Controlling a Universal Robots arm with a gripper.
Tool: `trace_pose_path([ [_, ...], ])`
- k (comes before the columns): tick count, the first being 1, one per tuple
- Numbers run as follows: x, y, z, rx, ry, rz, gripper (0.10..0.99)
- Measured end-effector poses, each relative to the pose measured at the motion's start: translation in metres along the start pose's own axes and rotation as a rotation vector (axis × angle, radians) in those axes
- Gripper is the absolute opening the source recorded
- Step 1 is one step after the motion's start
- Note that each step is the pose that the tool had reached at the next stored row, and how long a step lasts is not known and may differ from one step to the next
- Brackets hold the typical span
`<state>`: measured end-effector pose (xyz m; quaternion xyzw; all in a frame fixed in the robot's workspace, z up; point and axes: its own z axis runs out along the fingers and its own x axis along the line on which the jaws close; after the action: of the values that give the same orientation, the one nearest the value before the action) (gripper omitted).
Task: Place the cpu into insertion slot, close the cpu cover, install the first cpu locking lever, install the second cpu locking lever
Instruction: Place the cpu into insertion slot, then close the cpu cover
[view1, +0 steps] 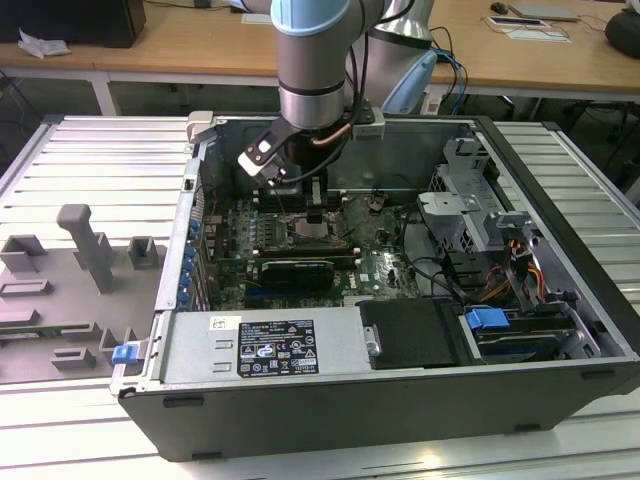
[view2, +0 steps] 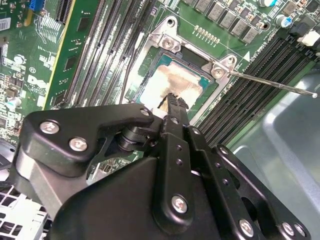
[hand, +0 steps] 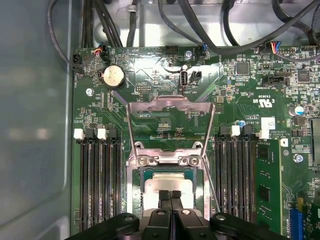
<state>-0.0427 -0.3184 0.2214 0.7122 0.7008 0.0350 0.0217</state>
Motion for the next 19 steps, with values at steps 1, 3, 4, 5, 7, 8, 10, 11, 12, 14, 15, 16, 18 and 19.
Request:
trace_pose_path([
  [1,0.0000,0.0000,-0.0002,0.000,0.0002,0.000,0.106],
  [3,0.0000,0.0000,-0.0007,0.000,0.0000,0.000,0.106],
  [4,0.0000,0.0001,-0.0013,0.000,-0.0002,0.000,0.106],
  [5,0.0000,0.0001,-0.0020,0.000,-0.0001,0.000,0.106],
  [7,0.0000,0.0002,-0.0033,0.000,-0.0002,0.000,0.106],
  [8,0.0000,0.0003,-0.0037,0.000,-0.0001,0.000,0.106],
  [10,0.0001,0.0004,-0.0049,0.000,0.0000,0.000,0.106],
  [11,0.0001,0.0004,-0.0052,0.000,0.0000,0.000,0.106],
  [12,0.0001,0.0004,-0.0057,0.000,-0.0001,0.000,0.106],
  [14,0.0001,0.0005,-0.0063,0.000,0.0000,0.000,0.106],
  [15,0.0001,0.0005,-0.0064,0.000,0.0000,0.000,0.106],
  [16,0.0001,0.0005,-0.0066,0.000,0.0000,0.000,0.106],
  [18,0.0001,0.0006,-0.0070,0.000,0.0000,0.000,0.106],
  [19,0.0001,0.0006,-0.0072,0.000,0.0000,0.000,0.106],
])
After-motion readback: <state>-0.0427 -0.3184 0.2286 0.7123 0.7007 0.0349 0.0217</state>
